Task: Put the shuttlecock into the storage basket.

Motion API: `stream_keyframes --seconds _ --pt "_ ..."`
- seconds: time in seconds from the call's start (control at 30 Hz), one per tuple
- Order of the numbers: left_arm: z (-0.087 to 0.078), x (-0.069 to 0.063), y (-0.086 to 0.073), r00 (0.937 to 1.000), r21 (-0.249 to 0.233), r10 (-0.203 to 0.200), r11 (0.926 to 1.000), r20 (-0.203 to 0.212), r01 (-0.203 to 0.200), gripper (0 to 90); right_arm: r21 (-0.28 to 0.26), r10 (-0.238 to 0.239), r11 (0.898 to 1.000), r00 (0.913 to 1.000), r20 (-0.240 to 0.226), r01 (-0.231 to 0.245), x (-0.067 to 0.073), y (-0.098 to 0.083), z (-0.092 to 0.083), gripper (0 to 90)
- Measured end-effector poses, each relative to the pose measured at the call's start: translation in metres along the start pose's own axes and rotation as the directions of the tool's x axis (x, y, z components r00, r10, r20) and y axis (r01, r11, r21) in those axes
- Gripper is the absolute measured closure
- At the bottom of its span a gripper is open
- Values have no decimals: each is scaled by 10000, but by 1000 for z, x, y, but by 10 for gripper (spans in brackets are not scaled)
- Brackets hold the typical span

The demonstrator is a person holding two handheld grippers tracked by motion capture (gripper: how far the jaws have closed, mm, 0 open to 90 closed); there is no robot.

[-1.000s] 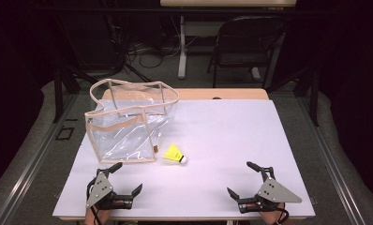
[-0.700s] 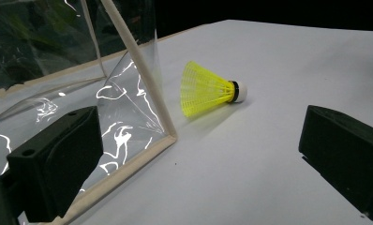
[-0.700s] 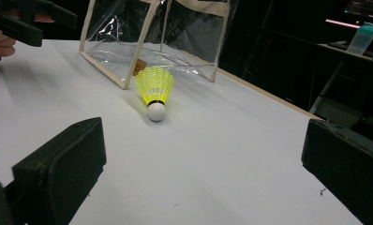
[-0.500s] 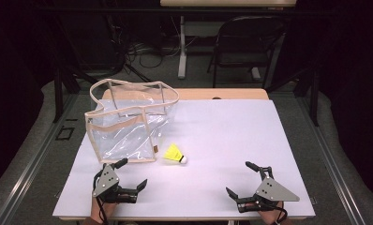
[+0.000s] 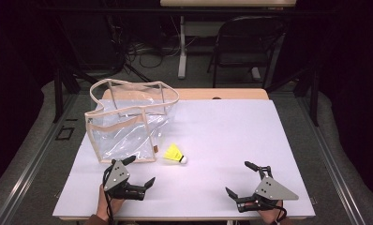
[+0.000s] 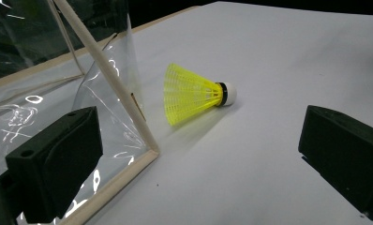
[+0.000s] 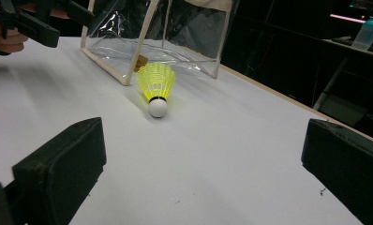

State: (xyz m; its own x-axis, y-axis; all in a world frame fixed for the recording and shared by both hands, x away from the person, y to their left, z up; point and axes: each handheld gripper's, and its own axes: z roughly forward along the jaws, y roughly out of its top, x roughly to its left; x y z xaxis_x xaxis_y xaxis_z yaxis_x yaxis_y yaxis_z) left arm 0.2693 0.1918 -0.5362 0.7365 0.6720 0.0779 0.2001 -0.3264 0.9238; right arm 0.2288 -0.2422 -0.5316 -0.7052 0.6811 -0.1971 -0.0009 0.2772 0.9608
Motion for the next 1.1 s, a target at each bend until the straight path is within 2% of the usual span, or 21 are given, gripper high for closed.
stream_keyframes --seconds 0.33,0.47,0.8,1.1 --pt "17 0 8 9992 337 -46 9994 398 33 0 121 34 9999 10000 -82 -33 -2 0 4 0" --pt "21 -1 11 9994 372 45 9993 348 -58 0 134 5 9999 9999 -147 -3 -1 0 6 0" --pt "26 -1 18 9997 715 -48 9974 242 30 0 151 -21 9999 9996 -268 25 1 1 6 0" --pt "37 2 25 9984 954 -35 9954 558 -18 0 183 -77 9998 9993 -362 84 1 2 8 0"
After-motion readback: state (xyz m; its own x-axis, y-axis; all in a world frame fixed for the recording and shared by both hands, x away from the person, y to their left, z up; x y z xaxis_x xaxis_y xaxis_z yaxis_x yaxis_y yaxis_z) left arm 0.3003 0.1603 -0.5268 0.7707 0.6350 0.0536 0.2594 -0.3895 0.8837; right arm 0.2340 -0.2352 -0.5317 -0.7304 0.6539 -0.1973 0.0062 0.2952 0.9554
